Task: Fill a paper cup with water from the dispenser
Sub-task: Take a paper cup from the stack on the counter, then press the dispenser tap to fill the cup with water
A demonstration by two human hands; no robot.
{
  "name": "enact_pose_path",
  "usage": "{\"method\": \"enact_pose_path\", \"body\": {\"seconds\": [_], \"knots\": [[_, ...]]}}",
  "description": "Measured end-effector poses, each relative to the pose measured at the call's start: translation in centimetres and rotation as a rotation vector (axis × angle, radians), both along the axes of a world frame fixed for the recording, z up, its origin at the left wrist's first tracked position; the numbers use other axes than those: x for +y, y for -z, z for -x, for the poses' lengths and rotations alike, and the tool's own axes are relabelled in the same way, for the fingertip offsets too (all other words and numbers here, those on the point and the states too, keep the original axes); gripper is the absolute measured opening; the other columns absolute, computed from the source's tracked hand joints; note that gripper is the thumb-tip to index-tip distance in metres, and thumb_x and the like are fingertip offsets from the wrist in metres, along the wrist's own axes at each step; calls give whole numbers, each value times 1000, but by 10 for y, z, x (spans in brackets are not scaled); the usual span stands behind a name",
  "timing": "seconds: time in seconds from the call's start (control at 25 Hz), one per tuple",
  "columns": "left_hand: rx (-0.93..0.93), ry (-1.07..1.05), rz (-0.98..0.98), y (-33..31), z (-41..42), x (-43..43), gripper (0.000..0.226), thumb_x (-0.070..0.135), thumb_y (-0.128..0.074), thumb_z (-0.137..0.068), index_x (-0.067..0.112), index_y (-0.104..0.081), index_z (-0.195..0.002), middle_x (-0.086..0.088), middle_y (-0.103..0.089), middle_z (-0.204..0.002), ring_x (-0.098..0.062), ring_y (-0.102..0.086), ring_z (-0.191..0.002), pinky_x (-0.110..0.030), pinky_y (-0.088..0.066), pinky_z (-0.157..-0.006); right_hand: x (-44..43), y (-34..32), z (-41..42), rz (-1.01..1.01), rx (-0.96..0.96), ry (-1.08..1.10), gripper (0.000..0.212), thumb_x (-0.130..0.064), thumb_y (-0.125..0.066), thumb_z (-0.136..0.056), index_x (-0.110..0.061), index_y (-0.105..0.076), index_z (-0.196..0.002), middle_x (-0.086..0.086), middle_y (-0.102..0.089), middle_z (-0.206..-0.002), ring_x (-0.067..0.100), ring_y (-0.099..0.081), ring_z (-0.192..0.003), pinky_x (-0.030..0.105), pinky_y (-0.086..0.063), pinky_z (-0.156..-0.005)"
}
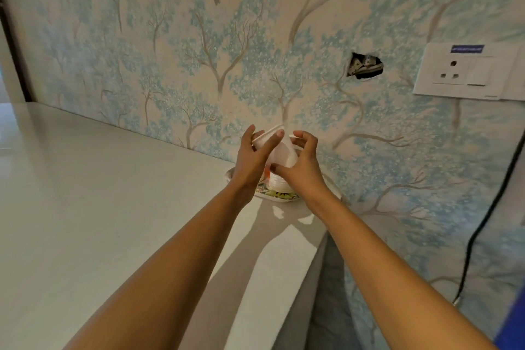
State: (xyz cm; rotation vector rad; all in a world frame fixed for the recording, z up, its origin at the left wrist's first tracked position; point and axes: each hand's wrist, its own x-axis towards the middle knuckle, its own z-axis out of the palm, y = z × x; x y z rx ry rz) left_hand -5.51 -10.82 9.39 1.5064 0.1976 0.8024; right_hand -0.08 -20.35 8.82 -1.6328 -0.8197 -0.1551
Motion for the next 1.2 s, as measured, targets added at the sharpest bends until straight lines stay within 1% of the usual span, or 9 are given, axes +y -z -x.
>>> {"method": "enact_pose_path", "body": {"seconds": [0.12, 0.24, 0.4, 0.52, 0.6, 0.68, 0.88, 1.08, 1.2], "knots": [[47, 30, 44, 3, 15, -20, 85, 36, -71, -77, 17, -22, -144, -7, -39, -145, -18, -45, -119, -23, -45, -88, -19, 9, 19, 133, -27, 37, 88, -6, -77, -69, -17, -23, -138, 7, -28, -139, 19, -39, -122, 16, -38, -89], [89, 64, 100, 4, 34, -46, 91, 30, -76, -74, 13, -21, -144, -11, -45, -139, -25, -49, -119, -36, -46, -96, -40, 16, 43, 195, -57, 106, 85, -8, -78, -68, -15, -28, -136, 8, -28, -134, 24, -38, -125, 26, -39, -97], [73, 154, 6, 18, 73, -84, 101, 20, -84, -63, 17, -20, -141, -3, -49, -124, -19, -51, -112, -33, -49, -86, -73, 26, 91, 90, 62, 115, 90, 0, -77, -66, -13, -23, -136, 11, -28, -138, 24, -38, -124, 30, -51, -86], [70, 222, -7, 33, 110, -112, 99, 17, -86, -60, 18, -25, -138, -1, -50, -122, -15, -50, -111, -19, -47, -70, -105, 37, 137, 90, 94, 146, 92, -2, -78, -66, -14, -21, -138, 11, -27, -141, 27, -36, -129, 48, -47, -98], [73, 255, 14, 43, 136, -131, 92, 14, -85, -61, 13, -31, -136, -6, -51, -127, -18, -50, -115, -21, -46, -77, -129, 48, 172, 178, 85, 201, 94, -7, -78, -67, -14, -18, -140, 11, -26, -140, 24, -33, -131, 38, -34, -110], [84, 286, 35, 55, 164, -153, 86, 12, -84, -63, 8, -36, -134, -11, -53, -128, -20, -52, -116, -27, -46, -87, -157, 57, 207, 254, 93, 225, 93, -11, -76, -70, -14, -17, -142, 10, -25, -140, 22, -28, -131, 26, -27, -106], [168, 358, 71, 80, 216, -214, 86, 12, -83, -66, 8, -33, -136, -16, -53, -129, -24, -53, -116, -39, -47, -97, -227, 73, 279, 352, 130, 300, 84, -10, -72, -73, -17, -22, -141, 11, -27, -140, 25, -31, -131, 33, -31, -110], [176, 455, 77, 101, 247, -276, 87, 7, -82, -65, 8, -31, -136, -5, -61, -109, -5, -64, -88, -12, -51, -62, -298, 94, 321, 403, 170, 360, 72, -15, -68, -79, -20, -26, -138, 8, -33, -136, 24, -39, -125, 37, -39, -104], [185, 434, 49, 121, 261, -305, 86, 12, -85, -62, 15, -35, -132, -2, -56, -113, -9, -57, -98, -13, -49, -69, -336, 115, 337, 426, 168, 355, 67, -16, -66, -82, -22, -28, -136, 4, -36, -137, 19, -39, -125, 37, -38, -105]]}}
